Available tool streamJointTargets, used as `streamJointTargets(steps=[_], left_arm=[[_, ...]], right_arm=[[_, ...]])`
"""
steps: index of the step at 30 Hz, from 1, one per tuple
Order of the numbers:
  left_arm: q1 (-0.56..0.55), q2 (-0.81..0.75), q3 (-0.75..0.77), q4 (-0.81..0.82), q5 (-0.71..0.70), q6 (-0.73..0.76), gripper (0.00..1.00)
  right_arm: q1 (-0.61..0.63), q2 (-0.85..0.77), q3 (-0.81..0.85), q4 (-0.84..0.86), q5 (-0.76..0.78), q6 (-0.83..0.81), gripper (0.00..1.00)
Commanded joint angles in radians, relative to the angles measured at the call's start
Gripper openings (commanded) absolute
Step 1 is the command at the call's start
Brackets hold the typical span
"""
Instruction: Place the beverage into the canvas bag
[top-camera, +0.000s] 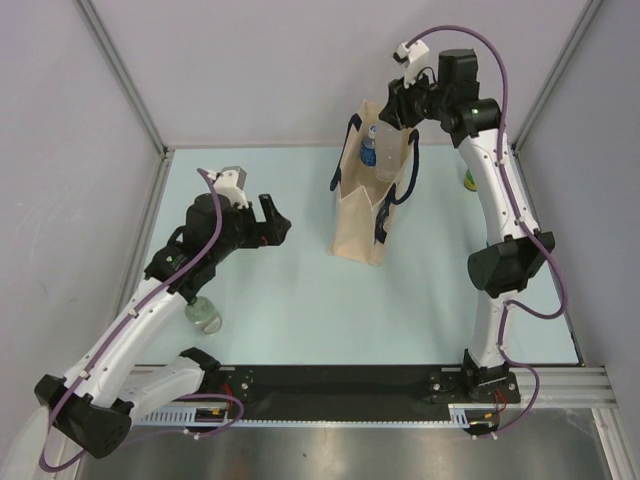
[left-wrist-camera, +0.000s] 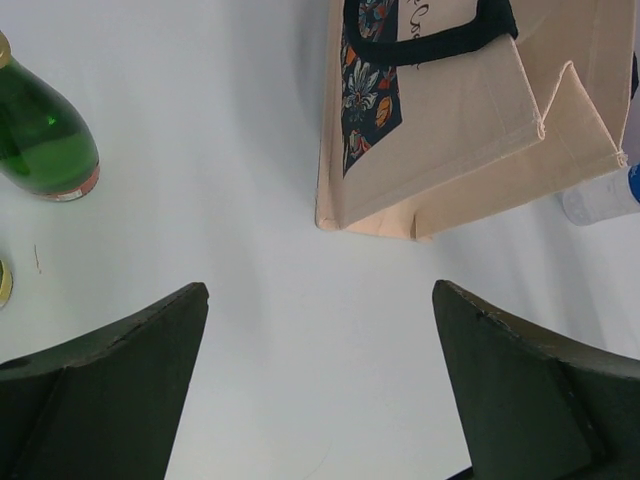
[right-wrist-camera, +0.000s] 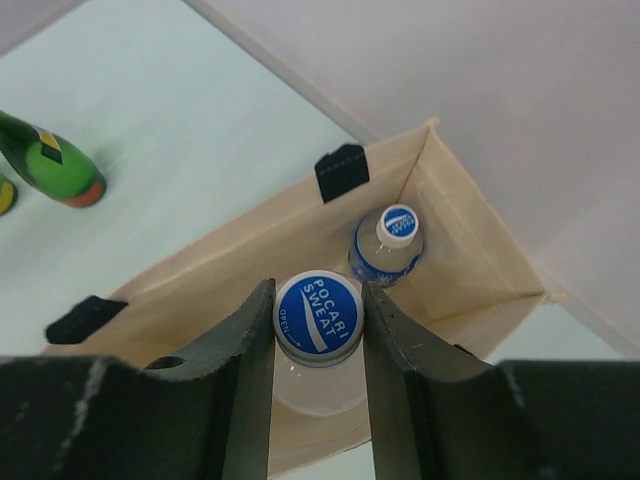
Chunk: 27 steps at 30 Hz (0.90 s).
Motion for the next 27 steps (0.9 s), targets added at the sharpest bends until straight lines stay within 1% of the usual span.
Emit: streamJointTargets(steps=[1, 6, 9, 12, 20, 27], left_arm=[[0.014, -0.028, -0.011, 0.037, 0.002, -0.001, 1.0], [0.017, -0.025, -0.011, 0.038, 0.006, 0.002, 1.0], [0.018, -0.026, -0.014, 0.037, 0.005, 0.001, 1.0], [0.018, -0.029, -0.02, 0.037, 0.003, -0.004, 1.0], [0.023, -0.015, -0.016, 0.034, 0.008, -0.005, 1.0], [0.023, 0.023, 0.016, 0.034, 0.019, 0.007, 1.0]], right_arm=[[-0.003, 0.005, -0.005, 0.098, -0.003, -0.066, 0.0], [-0.003, 0.092, -0.01, 0.104, 0.034, -0.123, 0.0], [-0.014, 0.126, -0.038, 0.134, 0.06, -0.128, 0.0], [-0.033, 0.141, -0.074, 0.179, 0.101, -0.137, 0.0], [-0.071, 0.167, -0.099, 0.253, 0.206, -0.205, 0.0], [-0.082, 0.187, -0.148, 0.308, 0.192, -0.203, 0.0]])
